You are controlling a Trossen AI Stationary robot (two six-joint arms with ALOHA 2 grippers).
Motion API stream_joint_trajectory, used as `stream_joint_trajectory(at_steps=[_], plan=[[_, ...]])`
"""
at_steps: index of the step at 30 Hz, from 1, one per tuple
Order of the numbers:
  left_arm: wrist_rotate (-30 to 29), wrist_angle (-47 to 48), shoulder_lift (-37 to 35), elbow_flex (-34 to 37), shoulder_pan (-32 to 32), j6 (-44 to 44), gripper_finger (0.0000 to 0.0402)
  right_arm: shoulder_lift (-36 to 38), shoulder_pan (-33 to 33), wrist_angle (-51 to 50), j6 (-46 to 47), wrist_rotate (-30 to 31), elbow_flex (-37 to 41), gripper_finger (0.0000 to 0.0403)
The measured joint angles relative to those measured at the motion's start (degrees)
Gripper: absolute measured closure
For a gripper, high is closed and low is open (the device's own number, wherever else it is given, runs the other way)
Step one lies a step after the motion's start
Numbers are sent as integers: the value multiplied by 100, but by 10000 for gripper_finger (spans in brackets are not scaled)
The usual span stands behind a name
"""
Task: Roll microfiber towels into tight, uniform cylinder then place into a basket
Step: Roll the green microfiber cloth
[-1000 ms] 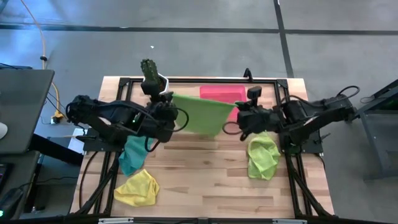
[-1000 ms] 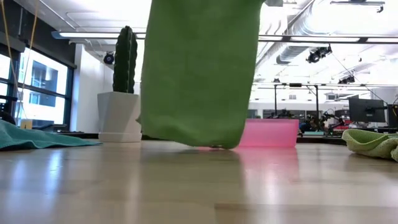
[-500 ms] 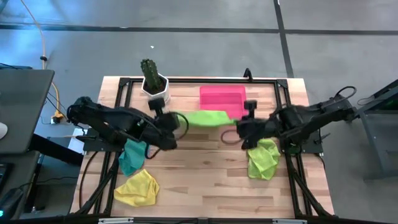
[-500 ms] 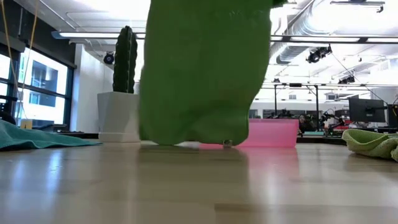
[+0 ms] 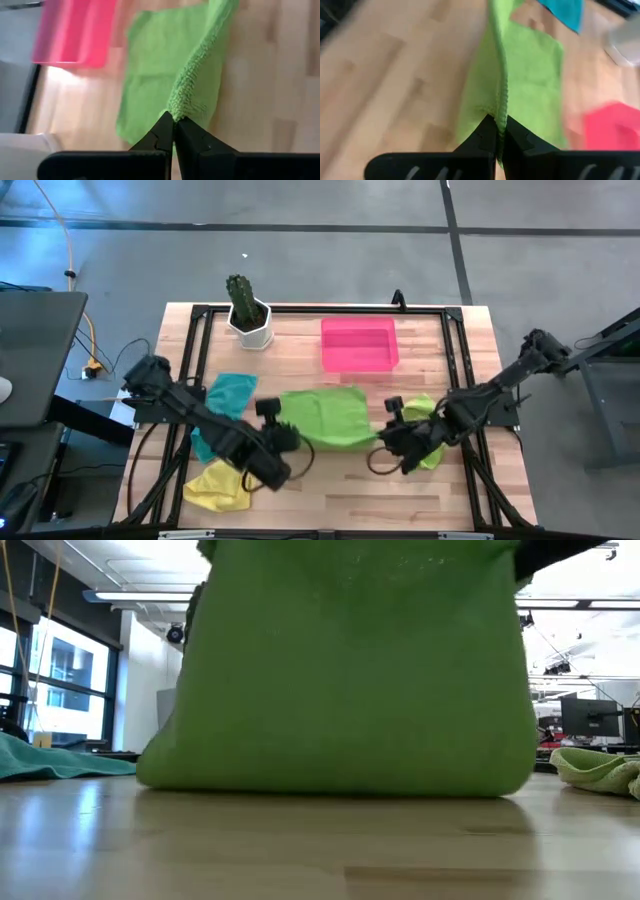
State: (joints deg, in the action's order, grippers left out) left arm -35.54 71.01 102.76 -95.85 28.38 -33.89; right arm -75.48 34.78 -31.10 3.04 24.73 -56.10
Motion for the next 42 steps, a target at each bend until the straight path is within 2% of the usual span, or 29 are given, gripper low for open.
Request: stream_joint_trajectory(at_steps=[3, 6, 10, 14, 21, 28, 36, 42], plan=[[201, -156, 248, -4, 137, -5, 401, 0, 132, 697, 25, -299, 355, 403], [676, -340, 446, -4, 218, -15, 401, 0, 240, 1202, 237, -598, 611, 403], [1360, -540, 600, -4, 267, -80, 401, 0, 330, 1359, 462, -852, 824, 403], [1674, -591, 653, -4, 280, -560, 401, -195, 317, 1398, 450, -869, 904, 403], [1613, -429, 640, -6, 103, -796, 401, -665, 102, 1308, -48, -789, 904, 403], [1607, -236, 720, 11, -129, -621, 401, -686, -60, 1165, -588, -139, 904, 403], [1389, 257, 815, 72, -449, -600, 401, -691, -543, 726, -969, -83, 901, 403], [1369, 273, 811, 68, -775, -557, 401, -697, -979, 696, -954, -83, 899, 403]])
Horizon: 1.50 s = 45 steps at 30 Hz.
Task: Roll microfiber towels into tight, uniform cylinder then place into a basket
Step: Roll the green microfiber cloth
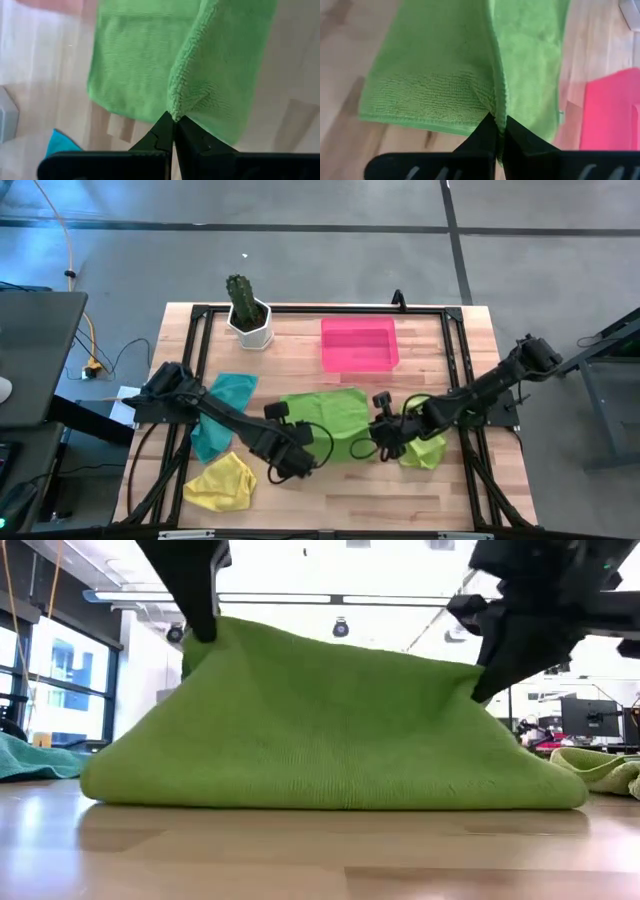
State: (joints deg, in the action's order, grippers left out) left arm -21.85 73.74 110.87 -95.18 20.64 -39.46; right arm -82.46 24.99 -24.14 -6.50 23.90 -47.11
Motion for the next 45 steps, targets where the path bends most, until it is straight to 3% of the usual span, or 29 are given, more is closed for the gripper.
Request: stream_joint_trajectory(at_steps=[10, 18, 35, 37, 41, 45], plan=[[27, 24, 0, 0, -328, 212, 401, -2, -550, 8, -126, -85, 0, 403], [234, 80, 0, 0, -388, -171, 401, -9, -839, 92, -148, -398, 0, 403], [1188, 186, 430, 2, -653, 79, 401, -11, -1077, 272, -478, -2391, -2, 403], [962, 263, 454, 2, -717, 120, 401, -11, -1075, 166, -613, -2283, -2, 403], [472, 606, 459, 2, -844, -15, 401, -11, -1206, -23, -931, -1493, -2, 402], [401, 831, 459, 2, -993, -85, 401, -11, -1517, -37, -1008, -1427, -2, 402]])
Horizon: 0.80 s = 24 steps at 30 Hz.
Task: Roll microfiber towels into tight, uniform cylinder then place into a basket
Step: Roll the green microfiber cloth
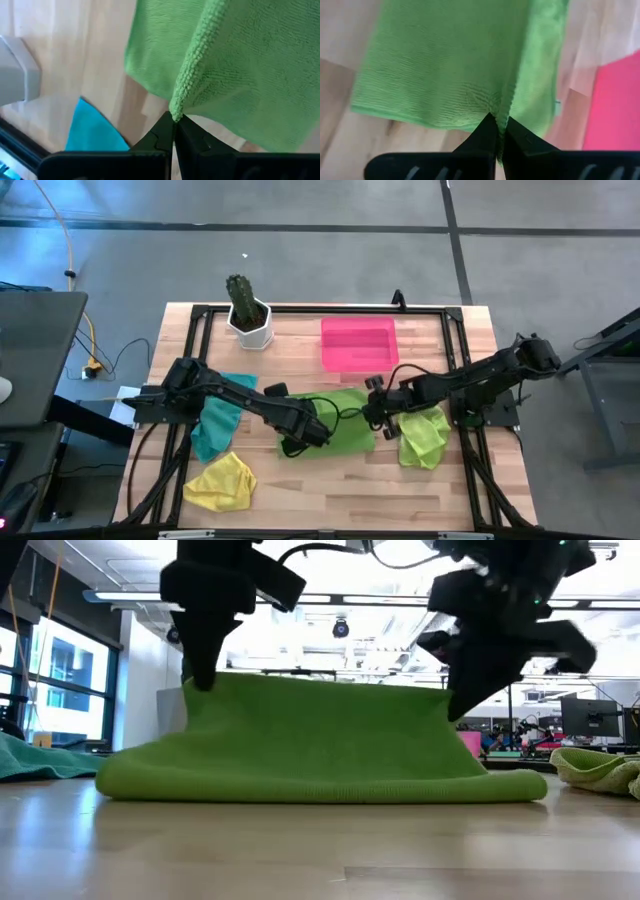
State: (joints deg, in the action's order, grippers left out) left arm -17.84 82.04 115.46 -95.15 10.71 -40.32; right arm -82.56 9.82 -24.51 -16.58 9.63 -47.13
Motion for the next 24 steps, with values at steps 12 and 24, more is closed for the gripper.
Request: stream_joint_trajectory(at_steps=[12, 24], plan=[[-92, -4, 4, 0, -340, 345, 401, -752, -506, 15, -600, 344, -4, 402], [-27, 17, 4, 0, -479, 285, 401, -826, -544, 293, -939, 632, -4, 402]])
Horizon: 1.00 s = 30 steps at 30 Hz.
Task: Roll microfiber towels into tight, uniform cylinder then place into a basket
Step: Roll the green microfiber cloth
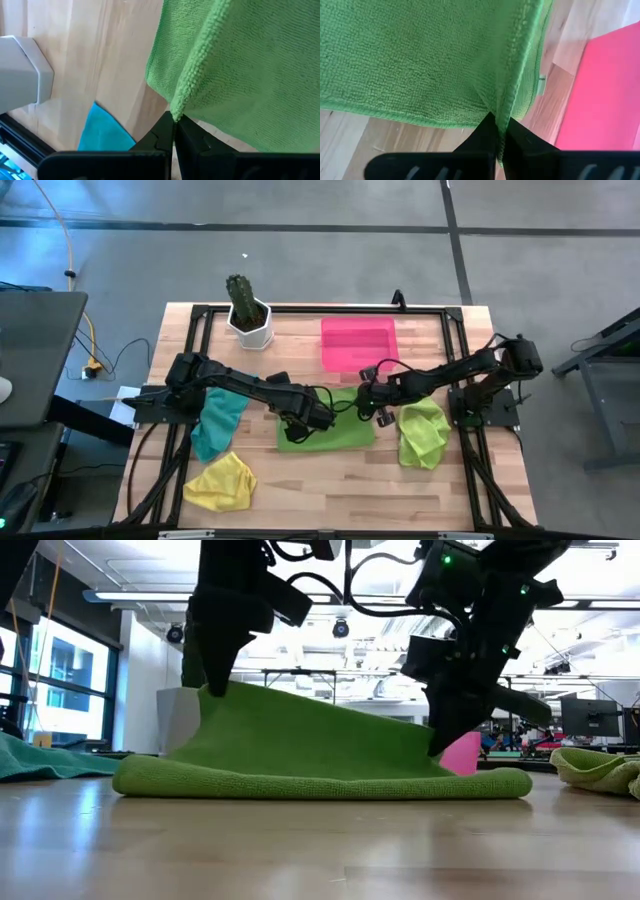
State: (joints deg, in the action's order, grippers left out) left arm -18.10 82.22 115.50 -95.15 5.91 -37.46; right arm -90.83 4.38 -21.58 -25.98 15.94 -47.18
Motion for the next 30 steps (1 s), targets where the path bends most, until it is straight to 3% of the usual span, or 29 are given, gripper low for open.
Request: stream_joint_trajectory(at_steps=[15, 21, 27, 30], plan=[[102, 111, 0, 0, -33, -315, 401, 0, -2, 24, -2, -33, 0, 398], [187, 116, 0, 0, -28, -413, 401, 0, -2, 56, -10, 96, 0, 353], [160, 112, 0, 0, -66, -440, 401, 4, 13, 42, 139, 948, 0, 307], [152, 45, 0, 0, -89, -440, 401, 4, 38, 44, 341, 802, 0, 305]])
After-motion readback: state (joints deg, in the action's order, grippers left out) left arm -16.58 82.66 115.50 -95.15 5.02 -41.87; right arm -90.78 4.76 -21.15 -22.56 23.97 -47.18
